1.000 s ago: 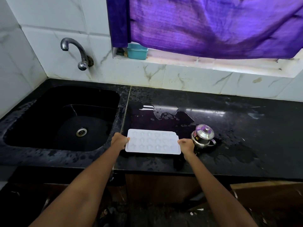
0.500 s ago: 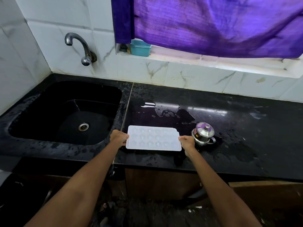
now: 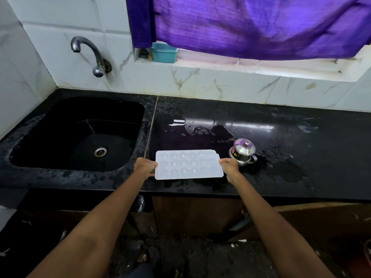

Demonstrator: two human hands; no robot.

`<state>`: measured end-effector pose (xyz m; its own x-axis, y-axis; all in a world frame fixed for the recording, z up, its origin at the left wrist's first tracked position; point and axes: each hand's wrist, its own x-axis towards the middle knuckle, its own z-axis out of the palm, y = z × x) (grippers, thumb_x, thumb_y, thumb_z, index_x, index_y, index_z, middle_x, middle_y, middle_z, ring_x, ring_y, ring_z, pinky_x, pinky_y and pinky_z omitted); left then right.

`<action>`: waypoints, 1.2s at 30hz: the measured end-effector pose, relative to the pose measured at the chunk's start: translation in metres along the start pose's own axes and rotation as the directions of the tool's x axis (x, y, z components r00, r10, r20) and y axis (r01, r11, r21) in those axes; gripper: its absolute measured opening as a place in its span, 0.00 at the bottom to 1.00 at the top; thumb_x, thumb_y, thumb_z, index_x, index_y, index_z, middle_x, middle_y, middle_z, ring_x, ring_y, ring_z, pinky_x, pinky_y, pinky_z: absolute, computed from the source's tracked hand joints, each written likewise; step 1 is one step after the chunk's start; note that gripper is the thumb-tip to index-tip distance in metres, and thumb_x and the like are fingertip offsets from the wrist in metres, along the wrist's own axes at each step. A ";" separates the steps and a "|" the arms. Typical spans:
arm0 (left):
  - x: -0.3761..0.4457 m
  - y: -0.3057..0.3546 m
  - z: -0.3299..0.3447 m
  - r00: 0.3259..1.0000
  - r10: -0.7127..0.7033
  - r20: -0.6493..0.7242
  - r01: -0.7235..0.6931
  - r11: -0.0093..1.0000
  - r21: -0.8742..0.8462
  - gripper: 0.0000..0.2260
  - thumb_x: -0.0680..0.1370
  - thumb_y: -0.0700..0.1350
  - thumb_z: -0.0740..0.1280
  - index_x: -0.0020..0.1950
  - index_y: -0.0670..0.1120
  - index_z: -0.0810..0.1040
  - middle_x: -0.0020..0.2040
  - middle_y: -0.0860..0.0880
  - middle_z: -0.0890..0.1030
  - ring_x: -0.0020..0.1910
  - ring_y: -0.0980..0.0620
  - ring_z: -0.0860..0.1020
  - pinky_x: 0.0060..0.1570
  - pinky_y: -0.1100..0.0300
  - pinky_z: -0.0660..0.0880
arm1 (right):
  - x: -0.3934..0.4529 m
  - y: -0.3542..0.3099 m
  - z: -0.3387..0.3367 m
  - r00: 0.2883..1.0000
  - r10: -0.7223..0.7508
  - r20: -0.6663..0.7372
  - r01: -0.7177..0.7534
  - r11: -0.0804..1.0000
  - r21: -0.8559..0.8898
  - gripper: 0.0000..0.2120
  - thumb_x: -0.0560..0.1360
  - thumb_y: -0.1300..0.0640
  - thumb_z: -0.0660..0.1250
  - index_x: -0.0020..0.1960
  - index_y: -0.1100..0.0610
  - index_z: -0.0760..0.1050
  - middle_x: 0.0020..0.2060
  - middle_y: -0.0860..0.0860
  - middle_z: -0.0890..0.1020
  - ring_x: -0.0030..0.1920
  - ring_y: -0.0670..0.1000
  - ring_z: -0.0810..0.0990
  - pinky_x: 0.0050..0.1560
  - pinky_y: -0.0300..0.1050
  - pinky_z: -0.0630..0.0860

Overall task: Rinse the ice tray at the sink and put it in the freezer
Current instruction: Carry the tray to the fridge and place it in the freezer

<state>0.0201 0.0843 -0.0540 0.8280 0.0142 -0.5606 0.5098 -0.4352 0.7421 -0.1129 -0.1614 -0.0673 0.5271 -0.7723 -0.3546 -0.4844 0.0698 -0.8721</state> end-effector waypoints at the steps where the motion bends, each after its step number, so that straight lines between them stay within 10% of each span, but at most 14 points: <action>1: -0.001 0.001 0.001 1.000 0.005 0.004 -0.005 1.000 0.001 0.11 0.74 0.33 0.70 0.55 0.29 0.78 0.54 0.35 0.82 0.50 0.40 0.83 0.46 0.48 0.82 | -0.002 0.001 -0.002 1.000 0.006 -0.011 -0.006 1.000 0.001 0.09 0.74 0.70 0.62 0.51 0.72 0.78 0.40 0.55 0.77 0.47 0.52 0.74 0.43 0.43 0.71; 9: -0.013 0.003 0.010 0.994 0.048 0.095 -0.052 0.998 0.033 0.10 0.75 0.33 0.69 0.55 0.30 0.78 0.54 0.36 0.82 0.48 0.42 0.83 0.41 0.53 0.80 | -0.022 0.007 -0.024 0.992 0.061 -0.112 -0.062 0.998 -0.009 0.15 0.73 0.71 0.60 0.28 0.62 0.69 0.30 0.51 0.68 0.32 0.47 0.68 0.35 0.43 0.65; 28: -0.059 -0.007 0.040 0.846 0.143 0.514 -0.293 0.930 0.224 0.05 0.75 0.34 0.69 0.50 0.34 0.80 0.47 0.41 0.82 0.39 0.49 0.81 0.39 0.58 0.80 | -0.157 0.082 -0.081 0.802 0.260 -0.538 -0.159 0.961 0.227 0.09 0.74 0.69 0.60 0.48 0.72 0.78 0.41 0.56 0.77 0.44 0.52 0.75 0.42 0.44 0.72; 36: -0.112 -0.031 0.085 0.727 0.159 0.668 -0.433 0.861 0.267 0.05 0.74 0.34 0.70 0.50 0.35 0.79 0.49 0.40 0.82 0.42 0.48 0.80 0.40 0.57 0.80 | -0.229 0.133 -0.117 0.656 0.368 -0.659 -0.190 0.926 0.327 0.10 0.73 0.70 0.59 0.46 0.73 0.78 0.39 0.54 0.75 0.39 0.51 0.74 0.25 0.34 0.68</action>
<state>-0.1084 0.0196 -0.0453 0.5270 -0.6600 -0.5354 0.0185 -0.6209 0.7837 -0.3794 -0.0492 -0.0624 -0.2919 -0.8973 -0.3312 -0.3201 0.4180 -0.8502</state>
